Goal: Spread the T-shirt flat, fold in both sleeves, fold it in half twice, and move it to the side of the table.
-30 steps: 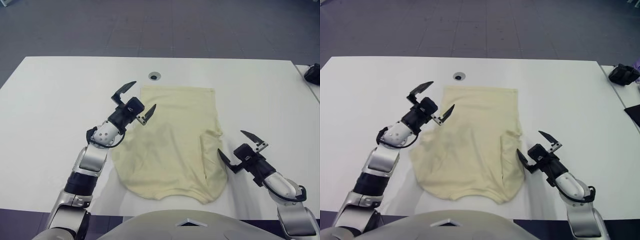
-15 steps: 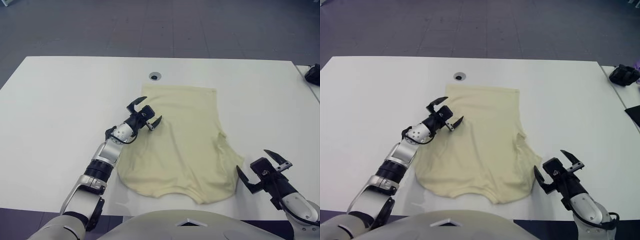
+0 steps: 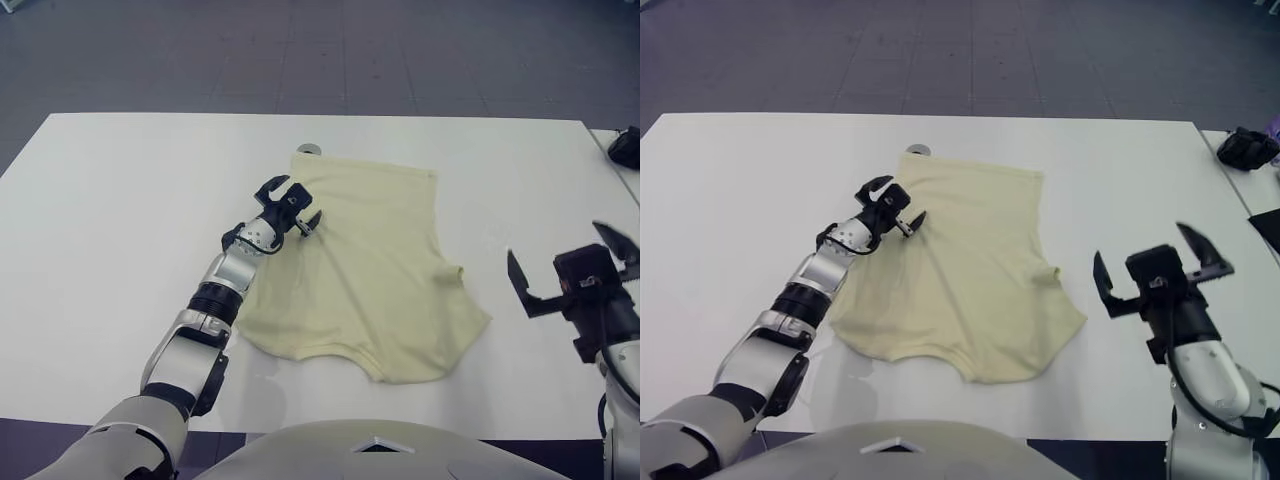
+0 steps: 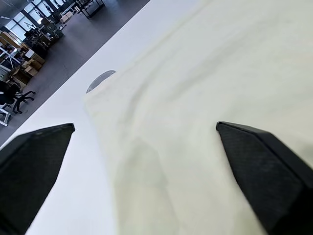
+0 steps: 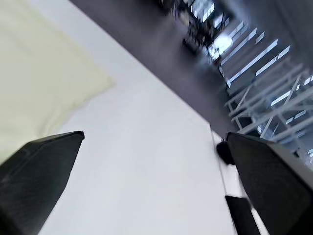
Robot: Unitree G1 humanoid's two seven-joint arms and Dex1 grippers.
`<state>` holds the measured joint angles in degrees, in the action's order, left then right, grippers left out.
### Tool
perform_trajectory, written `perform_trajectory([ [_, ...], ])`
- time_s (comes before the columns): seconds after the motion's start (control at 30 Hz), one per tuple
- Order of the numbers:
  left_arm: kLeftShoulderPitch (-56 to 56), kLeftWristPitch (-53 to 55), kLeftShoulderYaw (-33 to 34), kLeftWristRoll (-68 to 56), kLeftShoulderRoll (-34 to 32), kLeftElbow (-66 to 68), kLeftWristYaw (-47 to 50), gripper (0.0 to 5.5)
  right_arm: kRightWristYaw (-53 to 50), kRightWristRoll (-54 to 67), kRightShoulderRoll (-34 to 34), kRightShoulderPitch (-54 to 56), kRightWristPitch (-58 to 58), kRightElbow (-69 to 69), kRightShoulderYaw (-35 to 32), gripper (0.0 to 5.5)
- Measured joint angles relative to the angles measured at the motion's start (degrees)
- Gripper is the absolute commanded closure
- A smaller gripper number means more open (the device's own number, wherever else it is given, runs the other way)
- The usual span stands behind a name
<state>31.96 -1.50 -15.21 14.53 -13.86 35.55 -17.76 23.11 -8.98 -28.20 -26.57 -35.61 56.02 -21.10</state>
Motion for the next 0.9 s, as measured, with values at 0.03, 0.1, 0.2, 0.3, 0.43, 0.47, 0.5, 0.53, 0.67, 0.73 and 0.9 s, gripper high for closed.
perform_trajectory([
  [0.03, -0.99, 0.27, 0.06, 0.10, -1.80, -2.75, -1.36, 0.10, 0.74, 0.28, -0.30, -0.55, 2.84, -2.09, -0.63, 0.14],
  [0.1, -3.61, 0.79, 0.93, 0.39, -6.07, -9.04, -3.64, 0.10, 1.63, 1.94, 0.03, -2.39, 5.56, -5.99, -1.42, 0.14],
  [0.2, -10.32, 0.57, 6.43, -1.55, -12.85, -21.37, -5.81, 0.10, 2.30, 1.20, 0.04, -7.14, 17.14, -12.61, -1.15, 0.14],
  [0.3, -17.21, -2.86, 11.57, -4.76, -17.89, -31.53, -8.49, 0.10, 2.48, -0.80, -0.97, -12.82, 31.52, -17.77, -1.16, 0.14],
  [0.43, -32.21, 2.55, 25.74, -17.57, -20.22, -45.99, -11.04, 0.10, 4.23, 3.36, 0.32, -17.26, 37.41, -23.47, -3.09, 0.14],
  [0.47, -36.81, 5.15, 30.04, -22.05, -18.85, -49.33, -10.97, 0.10, 4.54, 3.62, -0.05, -17.42, 40.19, -24.61, -3.45, 0.14],
  [0.5, -39.78, 5.47, 31.91, -24.35, -18.22, -50.90, -11.38, 0.10, 4.77, 3.51, -0.56, -17.59, 42.19, -25.24, -3.72, 0.14],
  [0.53, -42.79, 5.75, 33.20, -26.24, -18.06, -52.14, -12.14, 0.30, 5.11, 3.56, -0.90, -18.10, 43.33, -25.73, -4.11, 0.10],
  [0.67, -51.02, -0.80, 36.35, -23.41, -19.82, -51.40, -14.46, 0.20, 4.42, -1.70, -1.21, -20.75, 48.84, -28.04, -4.00, 0.10],
  [0.73, -52.42, -9.80, 35.44, -16.35, -24.06, -47.61, -15.55, 0.20, 2.52, -7.32, -2.65, -20.90, 52.64, -30.32, -3.86, 0.10],
  [0.9, -48.75, -25.19, 29.70, -5.04, -30.60, -35.50, -16.11, 0.20, -1.11, -14.49, -4.82, -17.32, 56.02, -37.11, -2.66, 0.10],
])
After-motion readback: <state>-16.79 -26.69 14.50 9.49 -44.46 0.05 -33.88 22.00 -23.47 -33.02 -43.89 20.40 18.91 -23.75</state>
